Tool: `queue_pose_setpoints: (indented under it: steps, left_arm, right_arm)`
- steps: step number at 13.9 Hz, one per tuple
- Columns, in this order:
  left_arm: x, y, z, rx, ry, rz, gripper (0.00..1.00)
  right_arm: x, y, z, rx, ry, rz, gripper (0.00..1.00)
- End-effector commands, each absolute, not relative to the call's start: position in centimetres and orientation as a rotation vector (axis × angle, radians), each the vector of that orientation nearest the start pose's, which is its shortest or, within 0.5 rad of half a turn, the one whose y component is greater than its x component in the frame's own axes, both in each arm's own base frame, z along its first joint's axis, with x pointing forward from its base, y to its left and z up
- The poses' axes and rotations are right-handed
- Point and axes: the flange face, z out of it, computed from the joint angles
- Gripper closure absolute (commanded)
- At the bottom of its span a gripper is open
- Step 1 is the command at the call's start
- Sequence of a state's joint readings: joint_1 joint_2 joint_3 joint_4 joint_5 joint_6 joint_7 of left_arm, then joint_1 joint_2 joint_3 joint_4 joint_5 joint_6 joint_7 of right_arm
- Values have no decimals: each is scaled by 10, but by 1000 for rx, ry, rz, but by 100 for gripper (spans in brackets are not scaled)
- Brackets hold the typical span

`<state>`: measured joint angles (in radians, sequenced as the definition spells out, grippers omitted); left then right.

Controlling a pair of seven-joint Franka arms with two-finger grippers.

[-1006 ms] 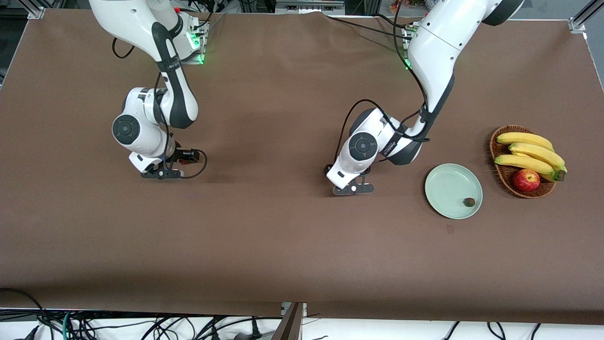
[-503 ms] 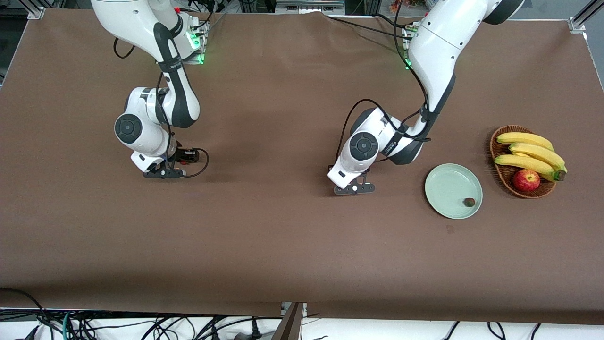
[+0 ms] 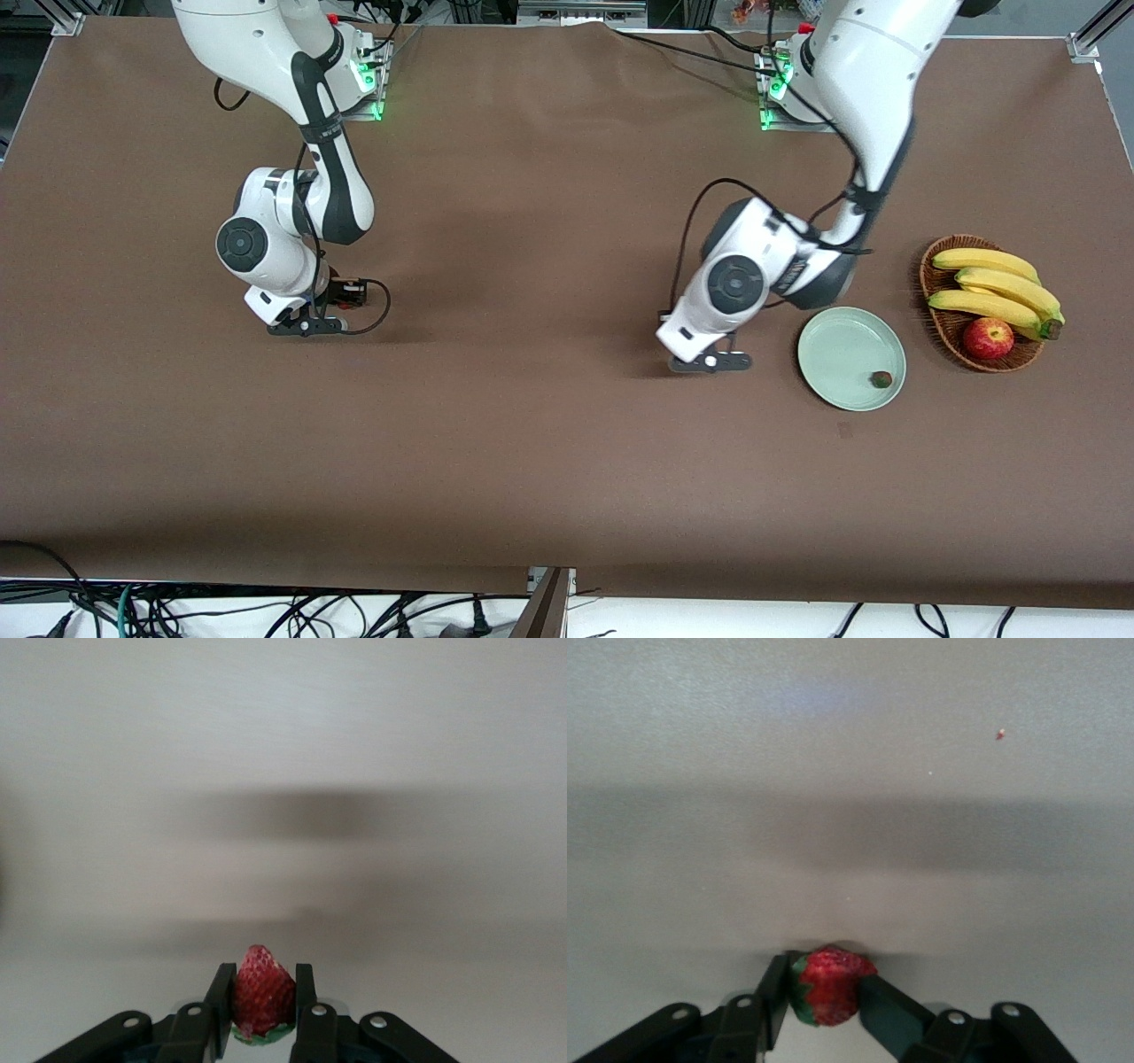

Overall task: Collect all strawberries into plate
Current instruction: 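Grasp the second strawberry with the left gripper and lift it, then lower the strawberry onto the plate while the right gripper reaches the third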

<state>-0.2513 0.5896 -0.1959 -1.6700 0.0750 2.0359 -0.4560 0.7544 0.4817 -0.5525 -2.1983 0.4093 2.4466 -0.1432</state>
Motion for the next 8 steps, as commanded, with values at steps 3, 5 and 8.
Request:
queue_pose_setpoints:
  steps: [3, 5, 8]
  left_arm:
    - [622, -144, 281, -3062, 423, 436, 95]
    - [627, -102, 273, -3069, 535, 468, 94]
    - [624, -54, 247, -3080, 647, 542, 90]
  right_arm:
    - [526, 93, 180, -3131, -92, 187, 92]
    - [533, 98, 188, -3125, -93, 162, 93]
    - [552, 134, 210, -3106, -92, 116, 95]
